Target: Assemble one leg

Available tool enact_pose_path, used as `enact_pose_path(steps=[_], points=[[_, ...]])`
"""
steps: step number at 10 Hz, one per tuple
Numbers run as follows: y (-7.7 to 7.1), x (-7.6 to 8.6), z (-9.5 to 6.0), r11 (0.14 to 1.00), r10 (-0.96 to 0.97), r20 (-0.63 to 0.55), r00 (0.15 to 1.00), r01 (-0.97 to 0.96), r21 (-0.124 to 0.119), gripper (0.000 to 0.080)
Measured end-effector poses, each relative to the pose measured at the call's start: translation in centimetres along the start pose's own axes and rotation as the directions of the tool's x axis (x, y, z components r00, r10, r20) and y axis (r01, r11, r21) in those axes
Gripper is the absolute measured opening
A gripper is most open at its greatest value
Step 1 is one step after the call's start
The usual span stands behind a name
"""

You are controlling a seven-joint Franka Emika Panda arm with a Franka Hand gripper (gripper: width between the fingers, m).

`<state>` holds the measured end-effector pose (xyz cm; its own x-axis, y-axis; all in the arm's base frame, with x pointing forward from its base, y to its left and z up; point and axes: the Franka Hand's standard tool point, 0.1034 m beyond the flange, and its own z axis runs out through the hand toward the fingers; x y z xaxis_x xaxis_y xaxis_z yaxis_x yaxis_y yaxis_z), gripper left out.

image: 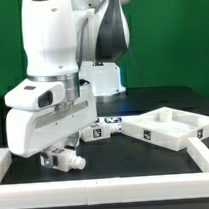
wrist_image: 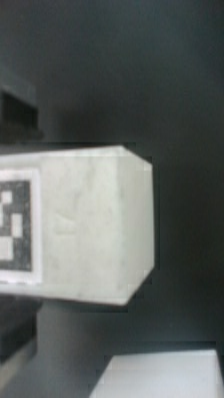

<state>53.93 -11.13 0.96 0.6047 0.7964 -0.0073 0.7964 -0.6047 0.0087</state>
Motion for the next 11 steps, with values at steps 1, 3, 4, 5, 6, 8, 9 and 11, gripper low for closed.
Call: enact_pose_path(steps=[1, 3, 4, 5, 6, 8, 9, 11], points=[[-0.1, 0.3, -0.3, 1.000, 0.015, 0.003, 1.000, -0.015, 0.004, 0.0472], [-0.8, 2.5, -3.3, 0.999, 0.037, -0.005, 0.999, -0.037, -0.013, 0.0639], [-1.6, 3.7, -4.5, 0.997, 0.068, -0.013, 0.998, -0.068, -0.022, 0.0639], [-3.2, 5.0, -5.4, 0.994, 0.108, -0.019, 0.994, -0.109, -0.024, 0.0648], [-5.3, 6.7, -5.8, 0.990, 0.136, -0.023, 0.990, -0.136, -0.020, 0.0648], [-7.5, 7.5, -5.0, 0.987, 0.150, -0.063, 0.987, -0.153, -0.049, 0.0649], [-7.5, 7.2, -4.9, 0.987, 0.151, -0.058, 0.987, -0.154, -0.046, 0.0649], [-7.9, 7.4, -4.8, 0.987, 0.149, -0.057, 0.987, -0.152, -0.042, 0.0649]])
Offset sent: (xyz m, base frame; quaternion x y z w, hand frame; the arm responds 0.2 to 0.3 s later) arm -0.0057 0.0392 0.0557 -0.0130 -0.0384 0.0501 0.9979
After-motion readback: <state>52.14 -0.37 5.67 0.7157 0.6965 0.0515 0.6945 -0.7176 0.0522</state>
